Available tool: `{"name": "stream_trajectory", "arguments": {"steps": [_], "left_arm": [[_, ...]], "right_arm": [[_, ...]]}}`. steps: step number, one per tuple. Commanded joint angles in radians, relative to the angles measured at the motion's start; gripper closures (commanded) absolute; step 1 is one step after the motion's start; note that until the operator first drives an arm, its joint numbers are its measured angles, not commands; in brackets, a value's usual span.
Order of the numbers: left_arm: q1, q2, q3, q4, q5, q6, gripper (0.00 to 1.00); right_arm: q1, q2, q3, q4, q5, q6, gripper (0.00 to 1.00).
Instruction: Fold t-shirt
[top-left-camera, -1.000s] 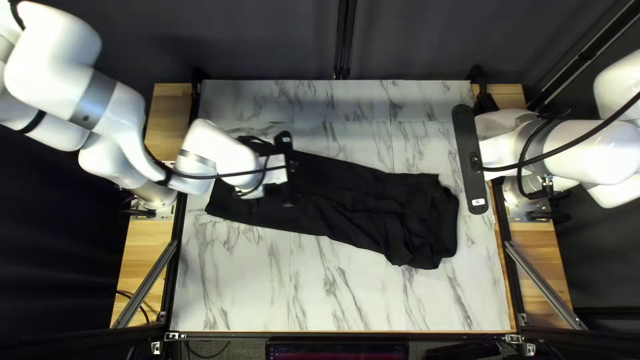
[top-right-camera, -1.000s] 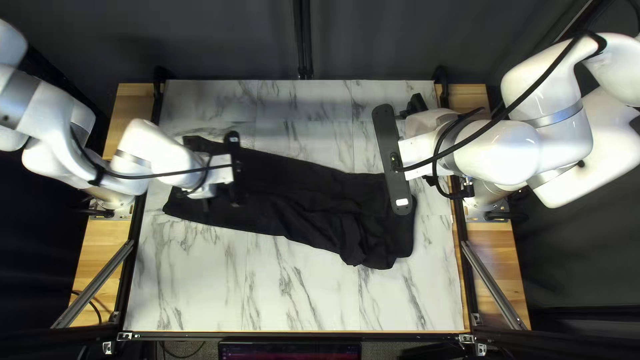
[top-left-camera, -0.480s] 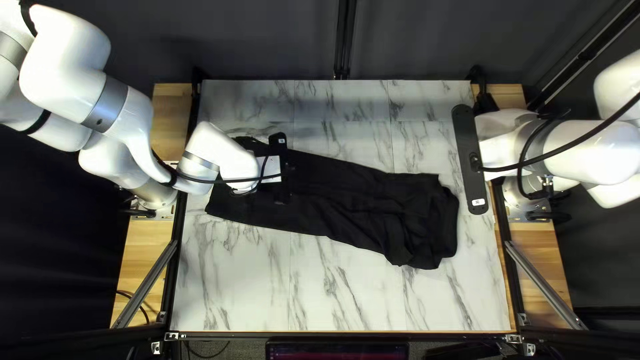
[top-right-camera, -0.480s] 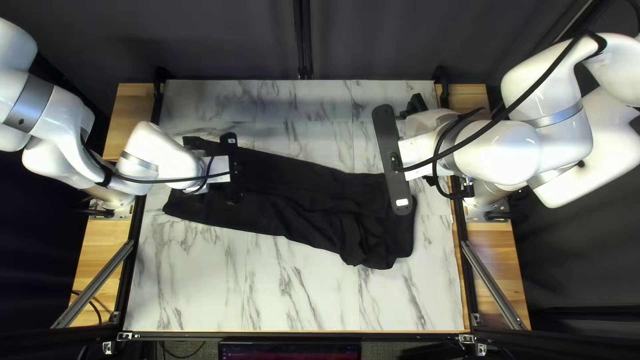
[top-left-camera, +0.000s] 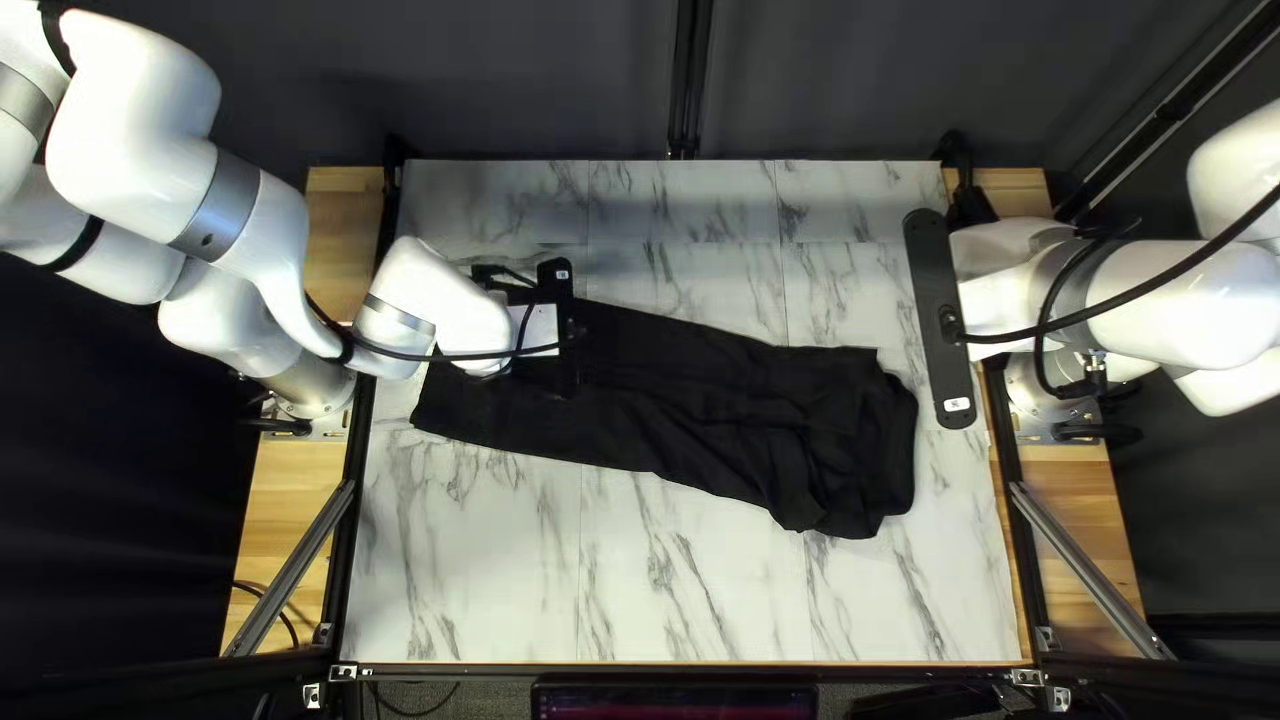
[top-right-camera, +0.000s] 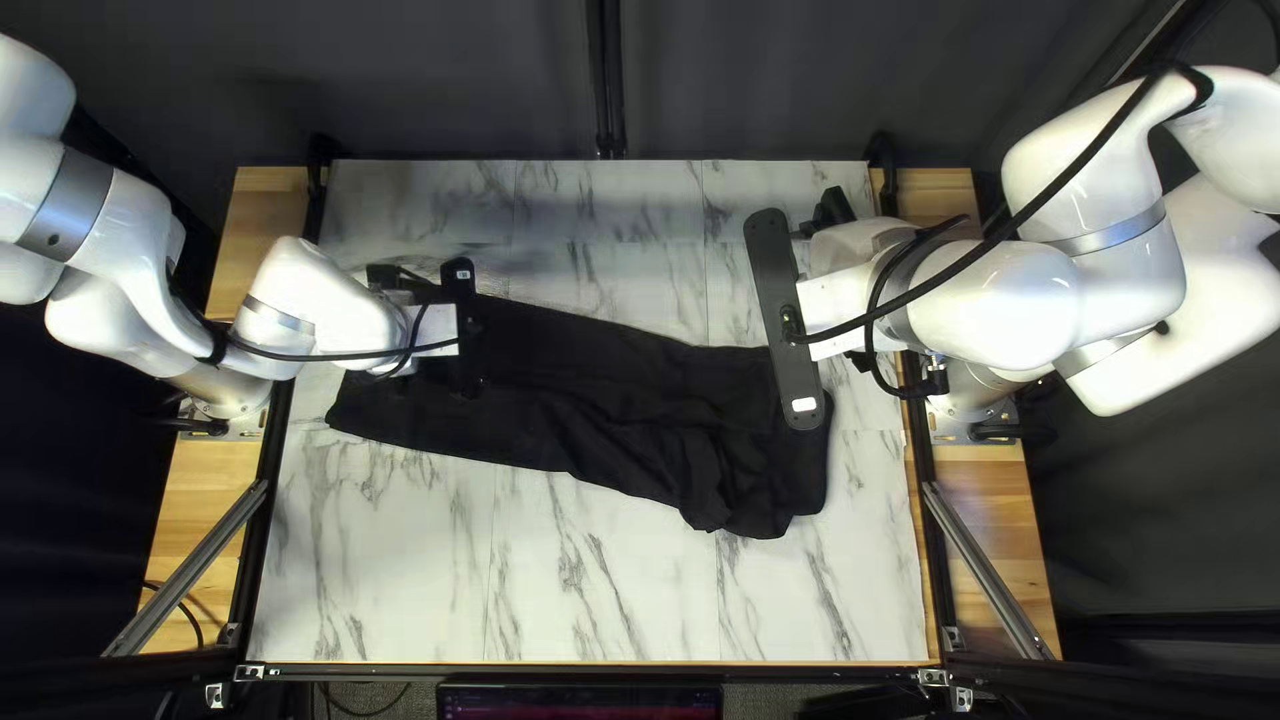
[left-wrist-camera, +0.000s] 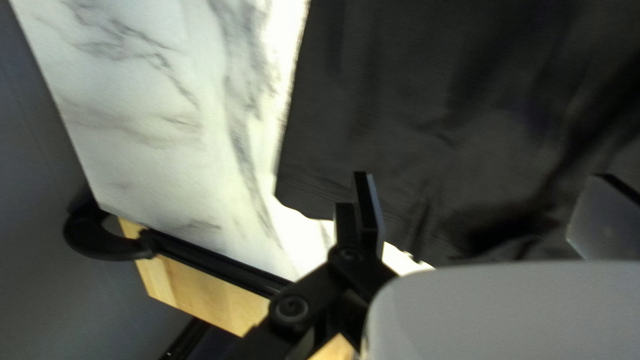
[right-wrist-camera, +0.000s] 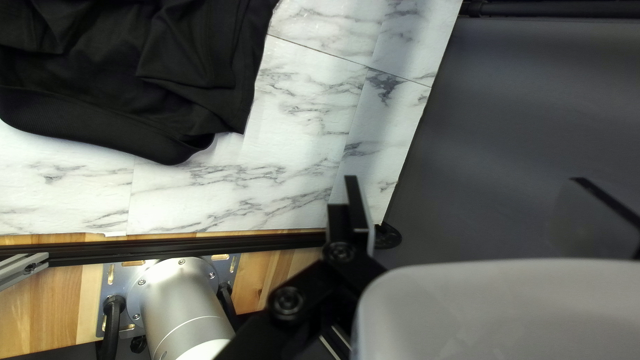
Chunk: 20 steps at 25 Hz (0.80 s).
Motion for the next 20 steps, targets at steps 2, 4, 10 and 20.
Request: {"name": "stream_trajectory", "arguments": {"steps": [2, 4, 10, 20], "left_arm": [[0.013, 0.047, 0.005, 0.026, -0.034, -0.015, 0.00], [0.021, 0.053, 0.006, 0.029, -0.038, -0.014, 0.00], [0.034, 0.045, 0.016, 0.024, -0.037, -0.004, 0.95], [0.034, 0.039, 0.012, 0.010, -0.027, 0.002, 1.00]], "right_arm": [[0.000, 0.000, 0.000, 0.000, 0.000, 0.000, 0.00], [0.000, 0.000, 0.000, 0.000, 0.000, 0.000, 0.00], [0.000, 0.000, 0.000, 0.000, 0.000, 0.000, 0.00], [0.000, 0.000, 0.000, 0.000, 0.000, 0.000, 0.00]]}}
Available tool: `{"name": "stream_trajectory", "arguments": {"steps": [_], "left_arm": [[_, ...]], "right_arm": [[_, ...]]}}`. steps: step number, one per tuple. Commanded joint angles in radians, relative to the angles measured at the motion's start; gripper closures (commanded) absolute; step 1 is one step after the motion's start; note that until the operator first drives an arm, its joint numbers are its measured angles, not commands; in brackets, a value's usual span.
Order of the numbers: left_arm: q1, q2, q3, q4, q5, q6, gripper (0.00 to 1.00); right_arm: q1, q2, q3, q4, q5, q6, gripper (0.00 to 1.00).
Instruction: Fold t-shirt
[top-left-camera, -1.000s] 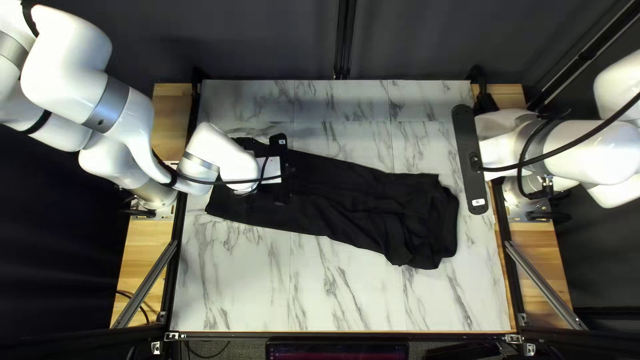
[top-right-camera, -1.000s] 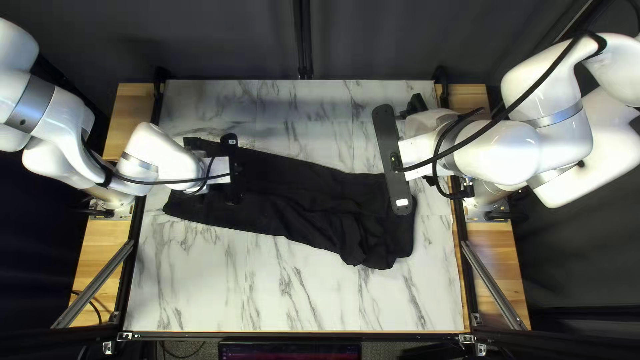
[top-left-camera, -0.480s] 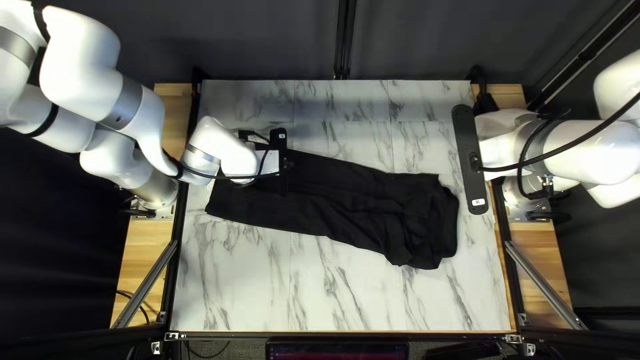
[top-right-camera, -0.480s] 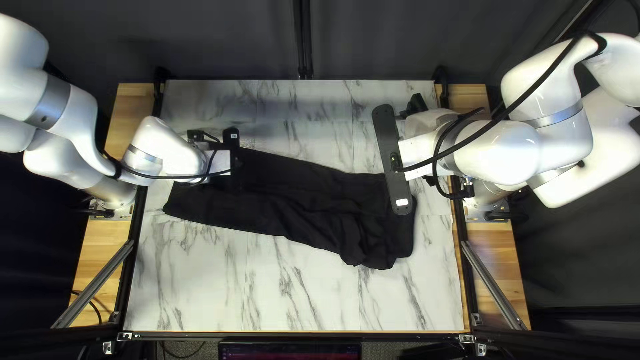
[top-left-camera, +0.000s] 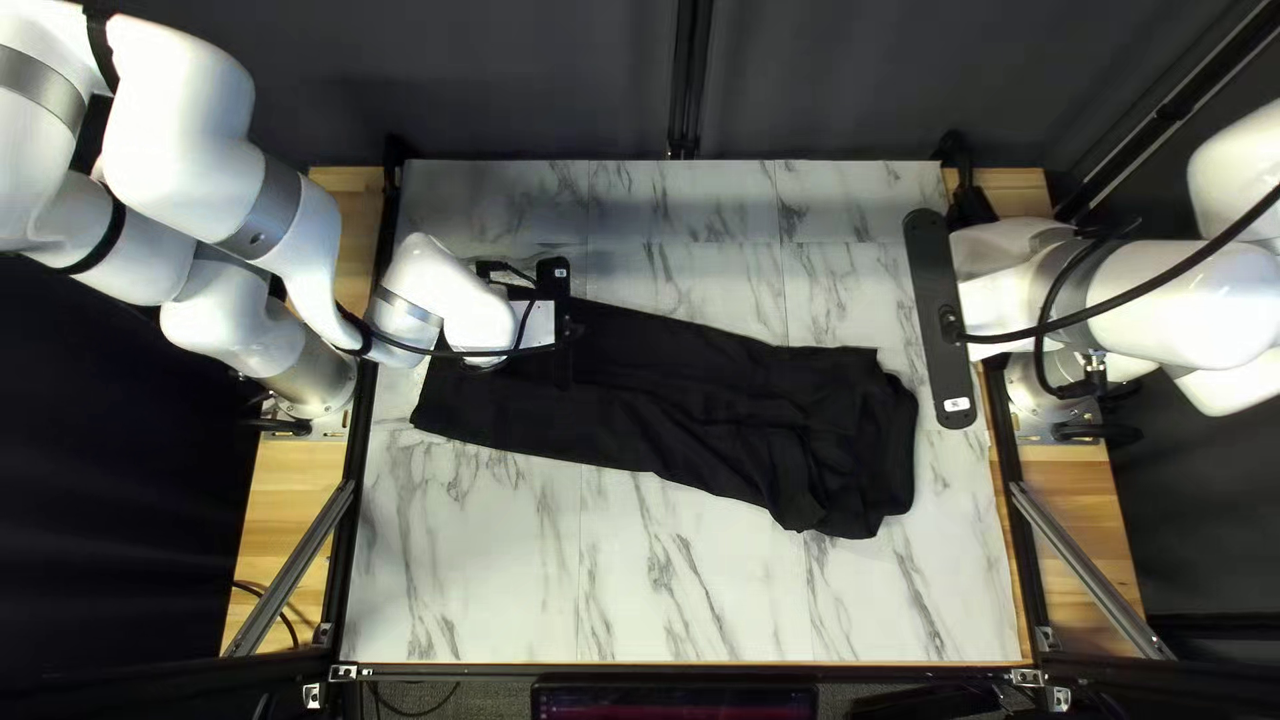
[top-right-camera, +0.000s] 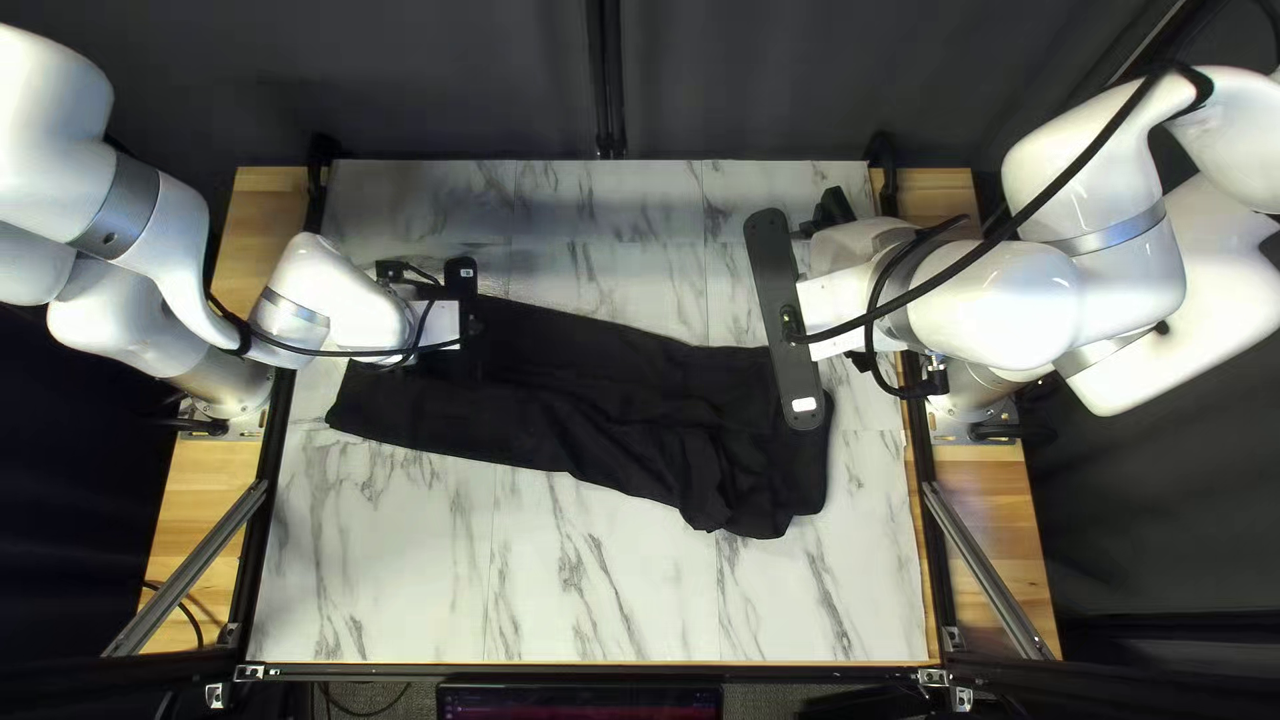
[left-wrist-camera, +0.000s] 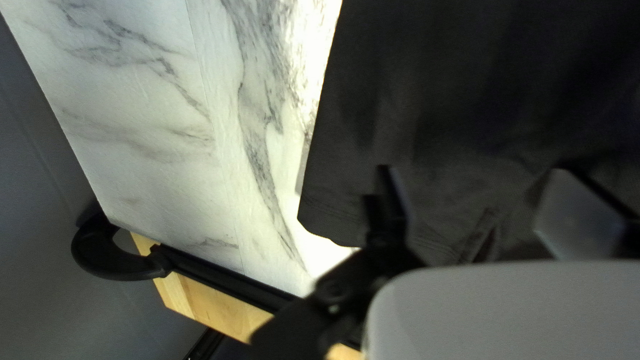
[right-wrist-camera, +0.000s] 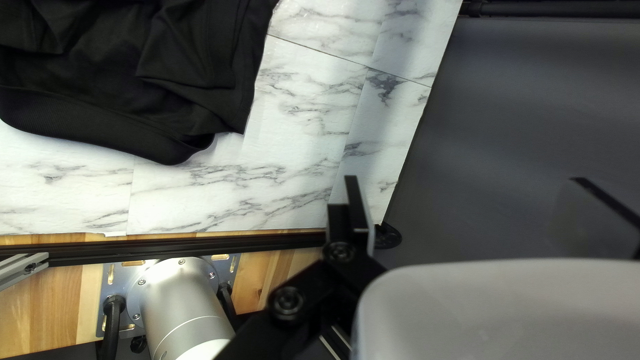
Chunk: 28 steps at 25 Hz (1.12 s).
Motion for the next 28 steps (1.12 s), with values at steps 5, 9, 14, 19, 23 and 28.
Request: {"name": "stream_trajectory", "arguments": {"steps": [5, 9, 14, 19, 23, 28], "left_arm": [[-0.053, -0.045, -0.019, -0.045, 0.070, 0.013, 1.00], [-0.113, -0.067, -0.041, -0.077, 0.131, 0.004, 1.00], [-0.169, -0.055, -0.076, -0.106, 0.181, -0.004, 1.00], [-0.202, -0.059, -0.080, -0.123, 0.214, -0.010, 1.00], [-0.214, -0.053, -0.068, -0.132, 0.231, -0.032, 1.00], [-0.221, -0.025, -0.068, -0.142, 0.224, -0.045, 0.82]], "right_arm": [[0.000, 0.000, 0.000, 0.000, 0.000, 0.000, 0.00], [0.000, 0.000, 0.000, 0.000, 0.000, 0.000, 0.00], [0.000, 0.000, 0.000, 0.000, 0.000, 0.000, 0.00], [0.000, 0.000, 0.000, 0.000, 0.000, 0.000, 0.00], [0.000, 0.000, 0.000, 0.000, 0.000, 0.000, 0.00], [0.000, 0.000, 0.000, 0.000, 0.000, 0.000, 0.00]]}}
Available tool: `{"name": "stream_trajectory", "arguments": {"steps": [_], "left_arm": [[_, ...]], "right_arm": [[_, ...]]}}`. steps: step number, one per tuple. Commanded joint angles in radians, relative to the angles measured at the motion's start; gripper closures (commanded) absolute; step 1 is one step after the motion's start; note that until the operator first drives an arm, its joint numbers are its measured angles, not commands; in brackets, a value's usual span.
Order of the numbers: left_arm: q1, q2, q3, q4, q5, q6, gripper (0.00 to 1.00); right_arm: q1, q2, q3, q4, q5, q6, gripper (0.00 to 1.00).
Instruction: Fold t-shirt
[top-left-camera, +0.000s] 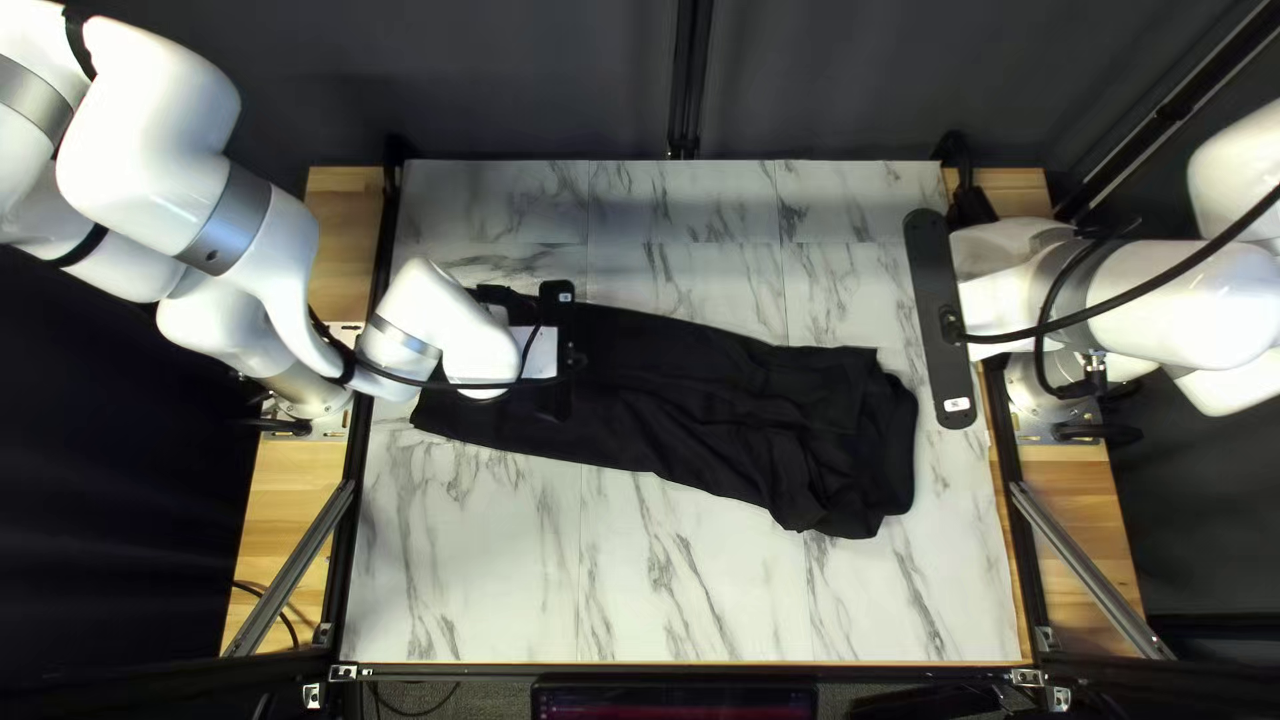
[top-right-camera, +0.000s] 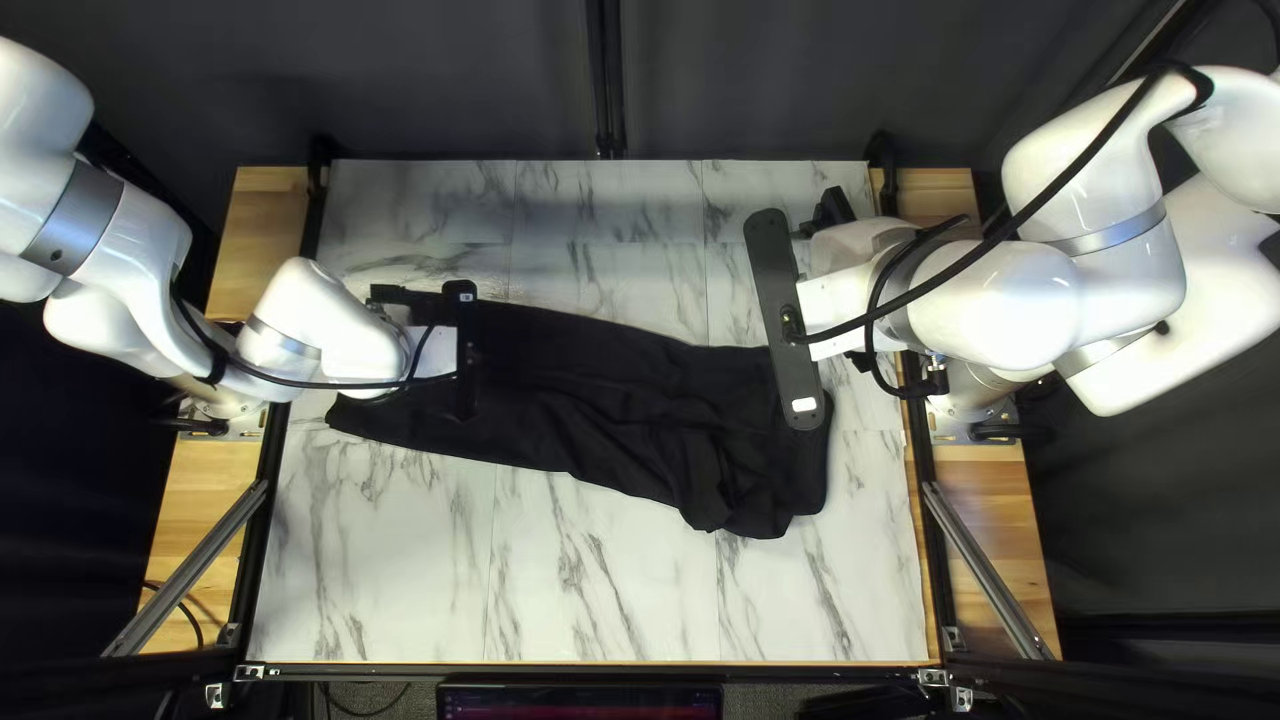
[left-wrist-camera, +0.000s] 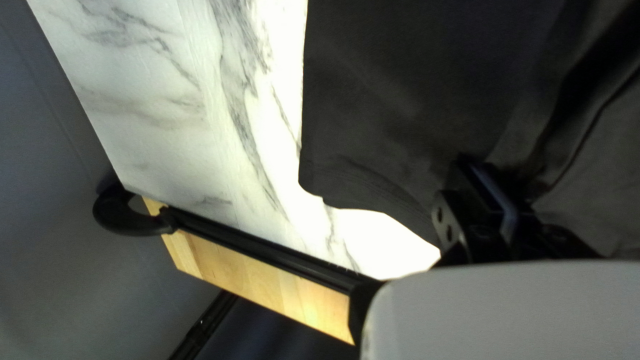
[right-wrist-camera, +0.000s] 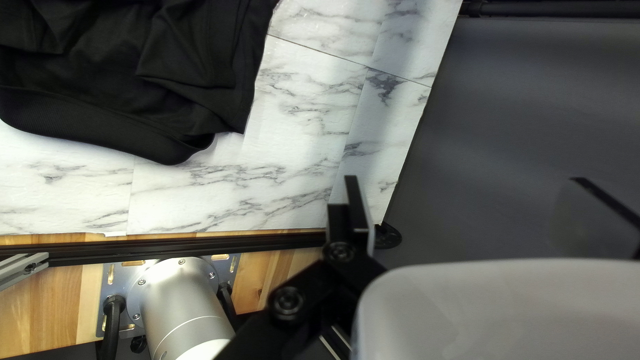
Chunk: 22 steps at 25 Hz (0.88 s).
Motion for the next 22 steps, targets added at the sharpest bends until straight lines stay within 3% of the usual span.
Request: {"name": "stream_trajectory", "arguments": {"steps": [1, 2, 6, 11, 22], "left_arm": [[-0.004, 0.023, -0.002, -0.008, -0.009, -0.007, 0.73], [-0.007, 0.027, -0.005, -0.013, -0.008, -0.005, 0.00], [-0.037, 0.034, -0.053, -0.036, 0.030, 0.001, 0.00], [-0.077, 0.088, -0.177, -0.049, 0.087, 0.012, 0.00], [0.001, 0.237, -0.322, 0.052, -0.046, 0.017, 0.00]], "right_arm": [[0.000, 0.000, 0.000, 0.000, 0.000, 0.000, 0.00], [0.000, 0.000, 0.000, 0.000, 0.000, 0.000, 0.00], [0.000, 0.000, 0.000, 0.000, 0.000, 0.000, 0.00], [0.000, 0.000, 0.000, 0.000, 0.000, 0.000, 0.00], [0.000, 0.000, 0.000, 0.000, 0.000, 0.000, 0.00]]}}
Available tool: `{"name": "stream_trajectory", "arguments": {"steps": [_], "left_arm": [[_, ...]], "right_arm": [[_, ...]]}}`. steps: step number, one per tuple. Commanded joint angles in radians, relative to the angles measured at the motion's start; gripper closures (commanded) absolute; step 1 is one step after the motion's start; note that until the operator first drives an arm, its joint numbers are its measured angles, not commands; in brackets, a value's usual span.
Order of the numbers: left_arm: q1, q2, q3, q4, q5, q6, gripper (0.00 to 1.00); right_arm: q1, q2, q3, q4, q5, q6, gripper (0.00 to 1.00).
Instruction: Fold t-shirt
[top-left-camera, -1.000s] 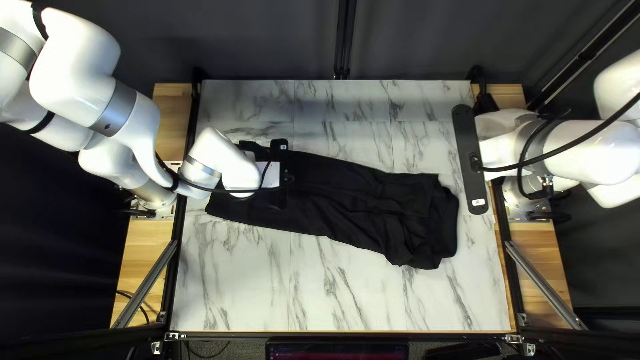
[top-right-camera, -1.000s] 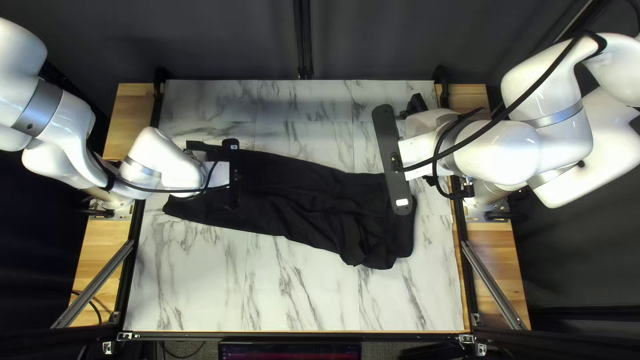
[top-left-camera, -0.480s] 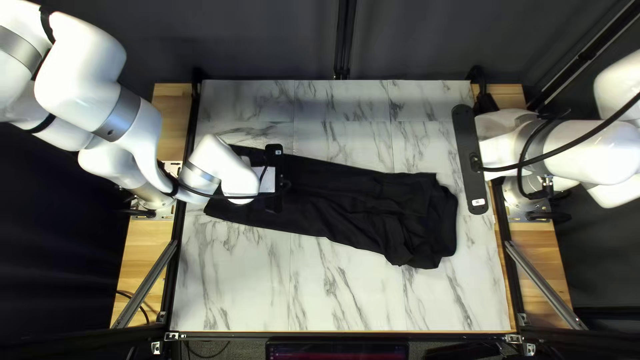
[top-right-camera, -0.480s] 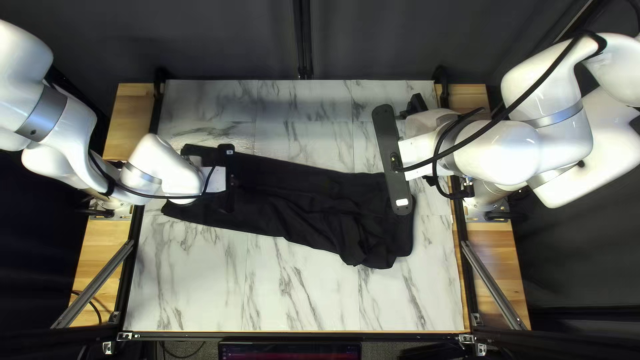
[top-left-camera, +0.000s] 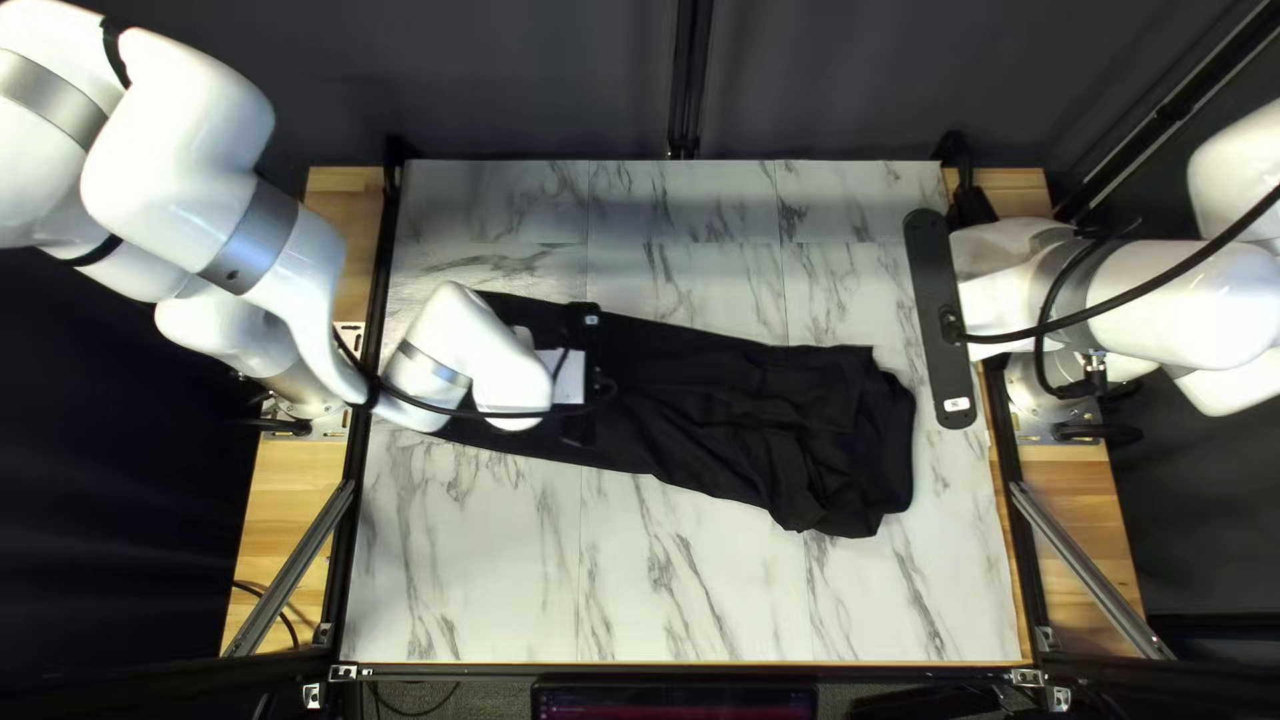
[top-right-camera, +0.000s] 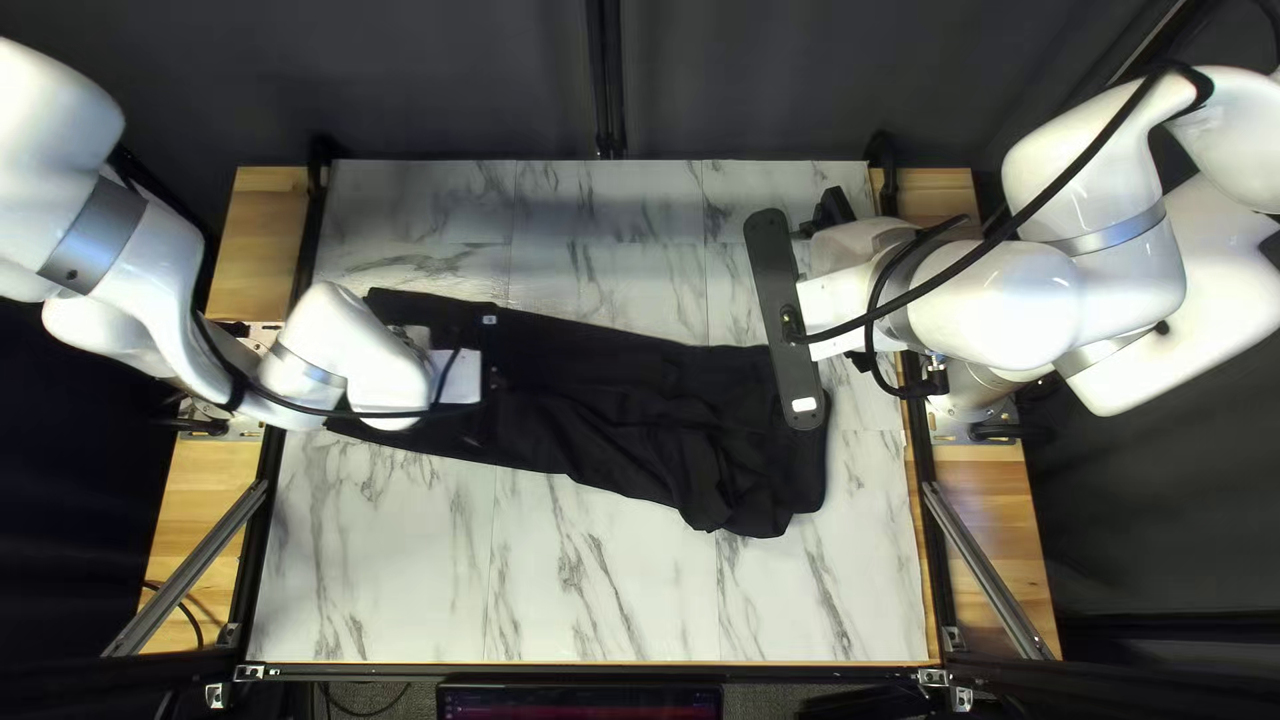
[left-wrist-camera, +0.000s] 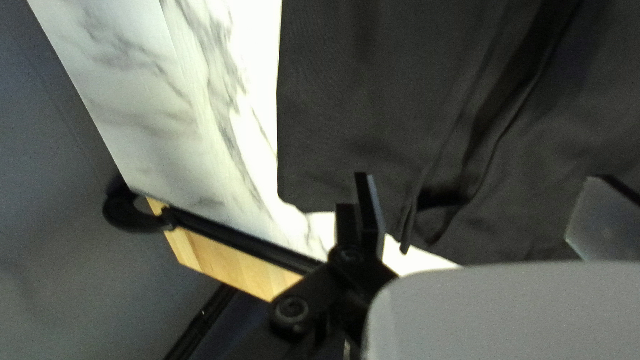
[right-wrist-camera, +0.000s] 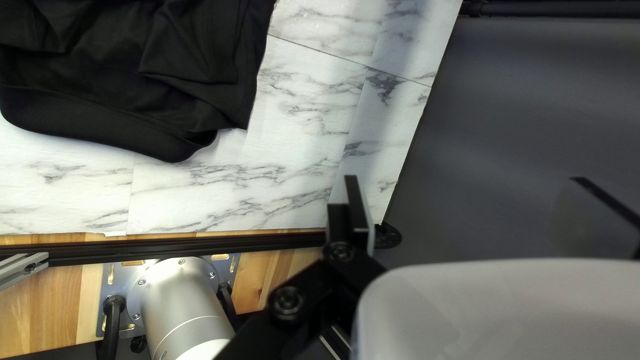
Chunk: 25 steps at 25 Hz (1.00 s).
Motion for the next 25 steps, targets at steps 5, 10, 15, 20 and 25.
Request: {"name": "stream_trajectory", "arguments": {"steps": [5, 10, 15, 20, 25], "left_arm": [[0.085, 0.021, -0.024, 0.084, -0.085, 0.030, 0.00], [0.126, 0.093, -0.045, 0.121, -0.154, 0.029, 0.00], [0.125, 0.128, -0.063, 0.124, -0.177, 0.030, 0.00], [0.116, 0.151, -0.071, 0.121, -0.193, 0.025, 0.00], [0.107, 0.166, -0.081, 0.110, -0.198, 0.028, 0.00]], "right_arm": [[0.000, 0.000, 0.000, 0.000, 0.000, 0.000, 0.00], [0.000, 0.000, 0.000, 0.000, 0.000, 0.000, 0.00], [0.000, 0.000, 0.000, 0.000, 0.000, 0.000, 0.00], [0.000, 0.000, 0.000, 0.000, 0.000, 0.000, 0.00], [0.000, 0.000, 0.000, 0.000, 0.000, 0.000, 0.00]]}}
